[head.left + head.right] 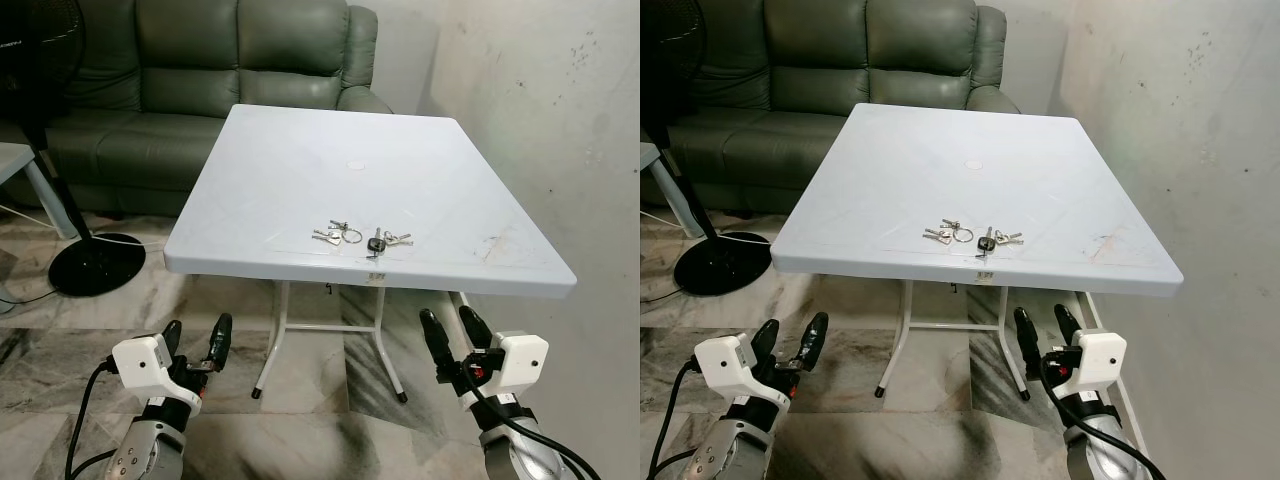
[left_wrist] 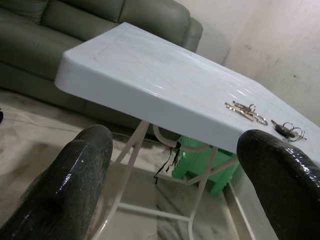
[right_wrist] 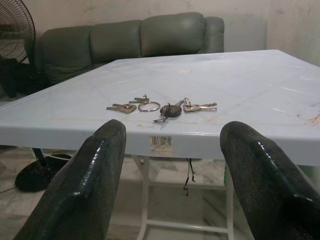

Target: Hang keys on a hook

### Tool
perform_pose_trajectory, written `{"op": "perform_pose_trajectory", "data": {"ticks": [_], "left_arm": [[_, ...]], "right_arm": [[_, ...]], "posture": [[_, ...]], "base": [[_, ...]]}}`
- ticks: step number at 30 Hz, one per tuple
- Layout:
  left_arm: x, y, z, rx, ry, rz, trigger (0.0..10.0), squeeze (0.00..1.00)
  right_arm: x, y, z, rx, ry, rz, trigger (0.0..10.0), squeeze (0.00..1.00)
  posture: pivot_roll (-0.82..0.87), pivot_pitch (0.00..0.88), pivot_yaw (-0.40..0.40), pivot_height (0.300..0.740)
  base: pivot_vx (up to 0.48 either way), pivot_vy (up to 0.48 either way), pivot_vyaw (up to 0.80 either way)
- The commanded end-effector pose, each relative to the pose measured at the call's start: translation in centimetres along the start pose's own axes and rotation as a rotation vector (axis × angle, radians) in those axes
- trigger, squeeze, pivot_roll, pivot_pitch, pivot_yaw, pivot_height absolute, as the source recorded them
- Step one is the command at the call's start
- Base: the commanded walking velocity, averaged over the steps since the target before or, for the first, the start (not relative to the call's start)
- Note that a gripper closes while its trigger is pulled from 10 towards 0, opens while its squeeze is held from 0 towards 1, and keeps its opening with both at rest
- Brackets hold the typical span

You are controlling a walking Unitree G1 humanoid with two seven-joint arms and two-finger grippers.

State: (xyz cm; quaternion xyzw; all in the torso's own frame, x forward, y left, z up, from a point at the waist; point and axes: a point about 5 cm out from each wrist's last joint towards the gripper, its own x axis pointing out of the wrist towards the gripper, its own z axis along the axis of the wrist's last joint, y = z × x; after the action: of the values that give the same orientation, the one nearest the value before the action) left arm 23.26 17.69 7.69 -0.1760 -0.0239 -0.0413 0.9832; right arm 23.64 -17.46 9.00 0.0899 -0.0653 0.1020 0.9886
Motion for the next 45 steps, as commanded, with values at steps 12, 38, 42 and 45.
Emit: {"op": "perform_pose_trajectory", "data": {"ticks": [12,38,42,45], "left_arm": [[0.9,-0.6,0.9,0.012,-0.026,-0.021,10.0,0.00],[0.6,-1.2,0.6,0.043,-0.018,-0.014,10.0,0.00],[0.5,-1.4,0.3,0.048,-0.012,-0.021,10.0,0.00],[0.4,-1.6,0.2,0.062,-0.015,-0.025,10.0,0.00]], "right_arm": [[0.4,0.1,0.7,-0.016,-0.013,0.016,10.0,0.00],[0.5,0.4,0.7,-0.029,0.006,0.055,10.0,0.00],[0.6,0.7,0.8,-0.033,0.010,0.095,10.0,0.00],[0.7,0.8,0.8,-0.049,0.016,0.117,10.0,0.00]], "posture": [[0.05,0.000,-0.068,0.740],[0.06,0.000,-0.075,0.740],[0.06,0.000,-0.079,0.740],[0.06,0.000,-0.083,0.740]], "base": [[0.321,0.000,0.00],[0.278,0.000,0.00],[0.000,0.000,0.00],[0.000,0.000,0.00]]}}
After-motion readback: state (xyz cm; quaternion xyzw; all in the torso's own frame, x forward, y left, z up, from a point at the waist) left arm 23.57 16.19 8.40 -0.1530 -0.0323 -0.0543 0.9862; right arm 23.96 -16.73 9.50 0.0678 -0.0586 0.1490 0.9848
